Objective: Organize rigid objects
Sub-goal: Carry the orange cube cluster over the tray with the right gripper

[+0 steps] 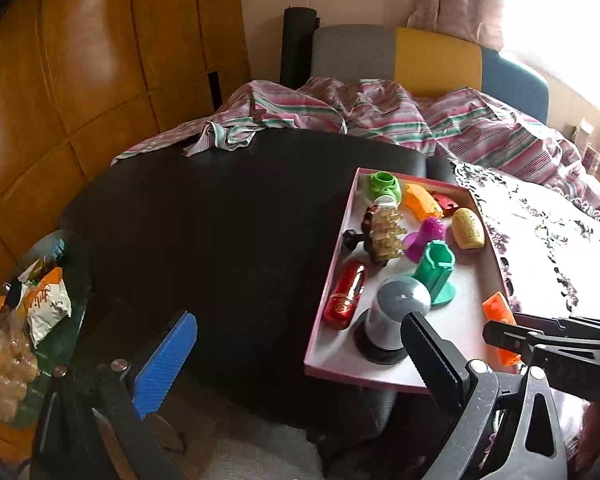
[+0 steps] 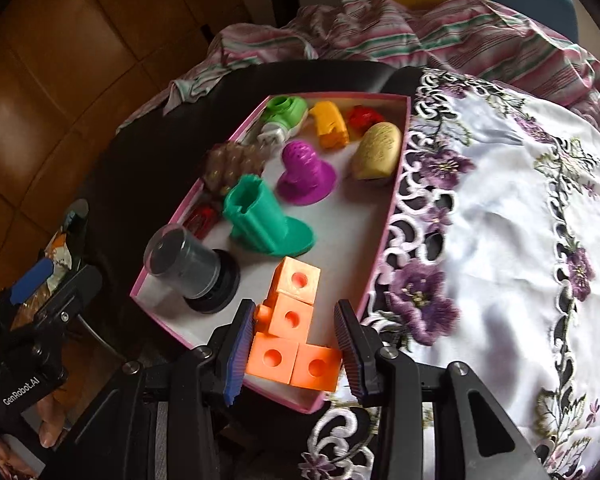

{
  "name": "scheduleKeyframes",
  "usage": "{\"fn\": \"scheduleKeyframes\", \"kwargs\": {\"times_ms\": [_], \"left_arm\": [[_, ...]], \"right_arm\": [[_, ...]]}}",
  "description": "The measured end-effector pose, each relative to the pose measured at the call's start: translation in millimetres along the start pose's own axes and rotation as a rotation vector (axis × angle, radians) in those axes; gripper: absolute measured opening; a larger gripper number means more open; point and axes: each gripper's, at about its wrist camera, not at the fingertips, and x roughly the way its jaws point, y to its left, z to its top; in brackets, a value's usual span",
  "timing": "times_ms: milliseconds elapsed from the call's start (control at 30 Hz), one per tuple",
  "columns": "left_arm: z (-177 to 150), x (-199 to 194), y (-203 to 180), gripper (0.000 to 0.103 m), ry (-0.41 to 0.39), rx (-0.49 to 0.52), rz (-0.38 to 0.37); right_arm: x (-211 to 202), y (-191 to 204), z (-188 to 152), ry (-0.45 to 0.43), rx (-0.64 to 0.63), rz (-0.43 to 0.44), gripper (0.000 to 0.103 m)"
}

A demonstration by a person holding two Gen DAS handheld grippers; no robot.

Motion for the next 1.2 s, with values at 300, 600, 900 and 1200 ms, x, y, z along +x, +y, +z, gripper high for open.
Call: {"fn": "scheduleKeyframes", "kwargs": {"times_ms": [300,600,900,1200], "left_arm": [[-1,5,4,0.103,0.024,0.028,0.013],[1,11,16,0.103,0.048,-0.002,0.006],[0,13,14,0.103,0.056,0.003,0.006],[0,14,11,0.103,0.069,0.022,-0.006]], "right_arm": [[25,15,8,0.022,-0.035,-0.073,0.04],[37,15,7,0.039,-0.028,-0.096,0.041],[24,14,5,0.013,-0.031,-0.111,0.041],[18,21,3,0.0,-0.063,-0.136,0.041]]}}
